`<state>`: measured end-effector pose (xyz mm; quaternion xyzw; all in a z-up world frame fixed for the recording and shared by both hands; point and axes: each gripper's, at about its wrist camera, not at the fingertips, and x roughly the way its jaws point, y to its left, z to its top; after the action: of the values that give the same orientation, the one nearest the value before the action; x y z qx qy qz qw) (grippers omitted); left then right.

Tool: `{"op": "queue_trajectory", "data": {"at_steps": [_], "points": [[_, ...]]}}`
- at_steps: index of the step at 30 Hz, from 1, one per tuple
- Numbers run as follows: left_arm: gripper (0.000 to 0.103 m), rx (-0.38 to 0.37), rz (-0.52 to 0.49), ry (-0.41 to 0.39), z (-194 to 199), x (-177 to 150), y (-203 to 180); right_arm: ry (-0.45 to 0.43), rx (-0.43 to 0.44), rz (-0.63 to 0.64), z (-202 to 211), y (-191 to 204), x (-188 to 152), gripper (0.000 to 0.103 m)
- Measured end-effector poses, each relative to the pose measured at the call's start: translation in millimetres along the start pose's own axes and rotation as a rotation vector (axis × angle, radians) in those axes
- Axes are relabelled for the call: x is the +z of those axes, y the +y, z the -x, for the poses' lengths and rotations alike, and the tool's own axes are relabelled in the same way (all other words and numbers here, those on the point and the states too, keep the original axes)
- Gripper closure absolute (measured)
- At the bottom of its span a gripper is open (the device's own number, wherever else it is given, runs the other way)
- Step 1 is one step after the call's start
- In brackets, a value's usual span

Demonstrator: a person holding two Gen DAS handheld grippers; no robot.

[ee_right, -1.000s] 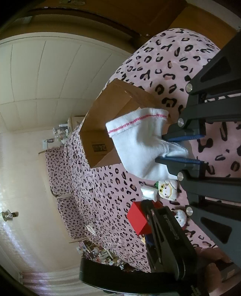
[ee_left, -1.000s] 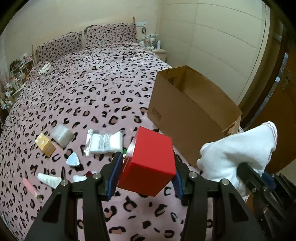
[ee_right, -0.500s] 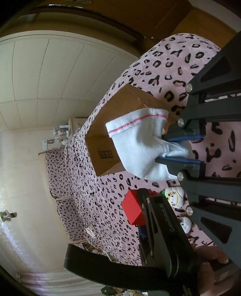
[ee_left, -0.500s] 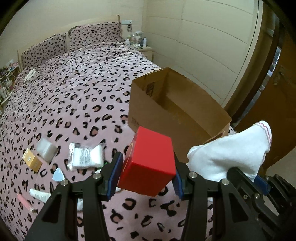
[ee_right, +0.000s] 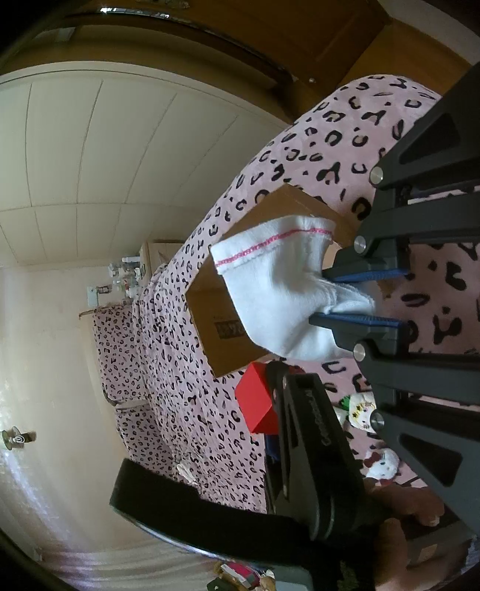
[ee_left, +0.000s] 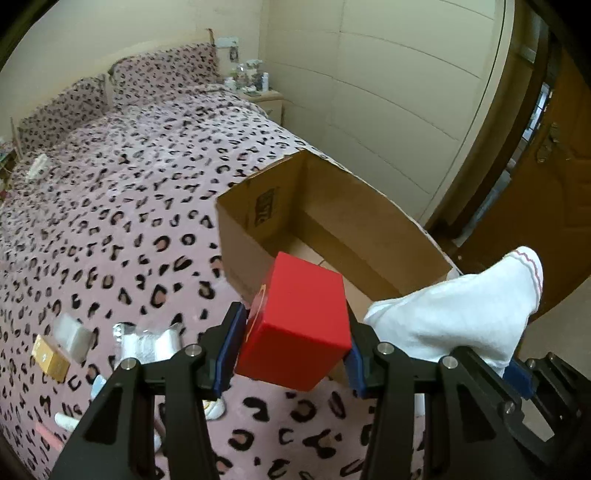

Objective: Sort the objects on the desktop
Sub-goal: 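Carry the red box and white sock with both tools toward the cardboard box, then open the left tool over the cardboard box while the right tool releases the sock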

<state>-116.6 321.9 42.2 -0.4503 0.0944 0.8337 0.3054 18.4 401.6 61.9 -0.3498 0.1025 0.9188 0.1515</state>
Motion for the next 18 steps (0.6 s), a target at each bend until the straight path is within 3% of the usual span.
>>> {"op": "queue_trajectory", "data": {"at_steps": [4,18], "points": [[0.054,-0.036,-0.004,0.009,-10.8,20.1,-3.2,-0.005,-0.008,0.006,-6.3,-4.0,11.5,0.088],[0.053,-0.054,-0.067,0.059,-76.8,97.5,-16.5,0.035,-0.046,0.019,-64.8,-19.9,48.7,0.088]]}}
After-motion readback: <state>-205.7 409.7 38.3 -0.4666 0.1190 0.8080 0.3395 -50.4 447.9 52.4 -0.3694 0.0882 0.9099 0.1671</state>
